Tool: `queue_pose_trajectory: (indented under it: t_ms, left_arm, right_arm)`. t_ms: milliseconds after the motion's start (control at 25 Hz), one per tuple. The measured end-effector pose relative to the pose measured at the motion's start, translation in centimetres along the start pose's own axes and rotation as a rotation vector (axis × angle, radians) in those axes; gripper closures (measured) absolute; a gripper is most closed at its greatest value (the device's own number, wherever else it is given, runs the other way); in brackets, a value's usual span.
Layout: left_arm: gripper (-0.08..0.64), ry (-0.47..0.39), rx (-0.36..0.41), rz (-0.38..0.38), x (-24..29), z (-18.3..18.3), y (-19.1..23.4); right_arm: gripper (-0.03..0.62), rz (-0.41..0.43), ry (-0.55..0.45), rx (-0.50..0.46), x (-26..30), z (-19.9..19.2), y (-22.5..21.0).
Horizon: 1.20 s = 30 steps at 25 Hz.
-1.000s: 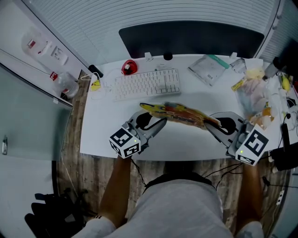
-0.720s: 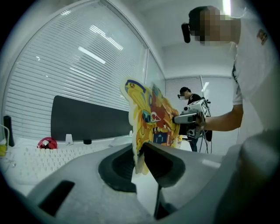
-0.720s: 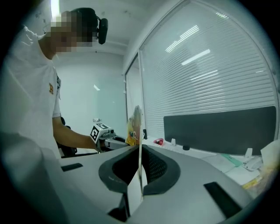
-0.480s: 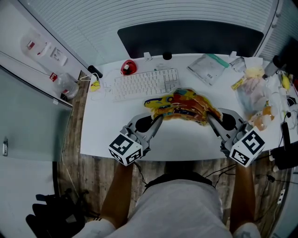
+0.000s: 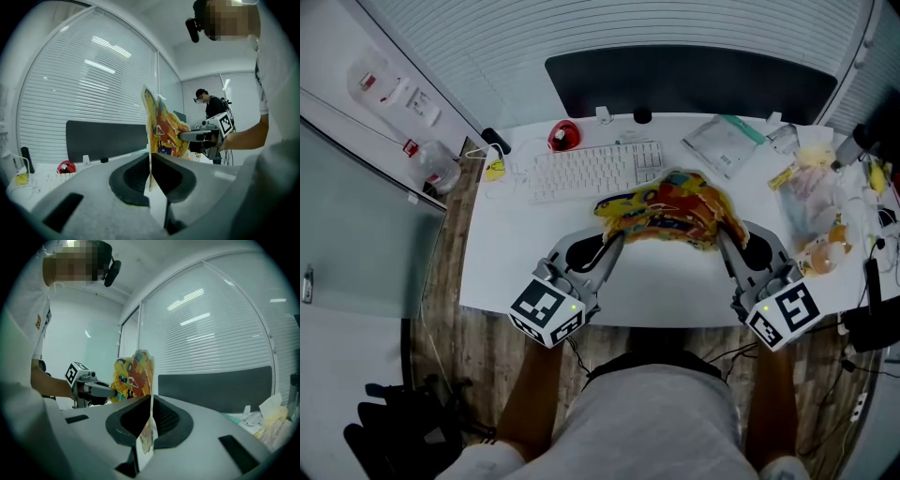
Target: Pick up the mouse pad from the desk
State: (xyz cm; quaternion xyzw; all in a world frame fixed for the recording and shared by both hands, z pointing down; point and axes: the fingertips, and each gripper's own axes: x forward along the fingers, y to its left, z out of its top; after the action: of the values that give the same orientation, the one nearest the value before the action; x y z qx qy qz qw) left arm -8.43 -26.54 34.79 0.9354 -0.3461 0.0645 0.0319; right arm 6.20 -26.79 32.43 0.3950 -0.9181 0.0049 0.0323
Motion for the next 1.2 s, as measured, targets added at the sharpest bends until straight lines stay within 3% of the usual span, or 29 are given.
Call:
queue_pose_trajectory:
  t_ms: [320,1200]
  left_arm:
    - [0.536,-0.025,0.049,0.04,-0.6,1.7,0.0]
    - [0.537,-0.058,0.029,0.056,-0.9,2.4,-0.5]
  right_arm:
    - [0.574,-0.034,-0.035,-0.013,0.0,0.6,0.0]
    - [0.574,-0.056,-0.031,-0.027,-0.5,0.5,0.1]
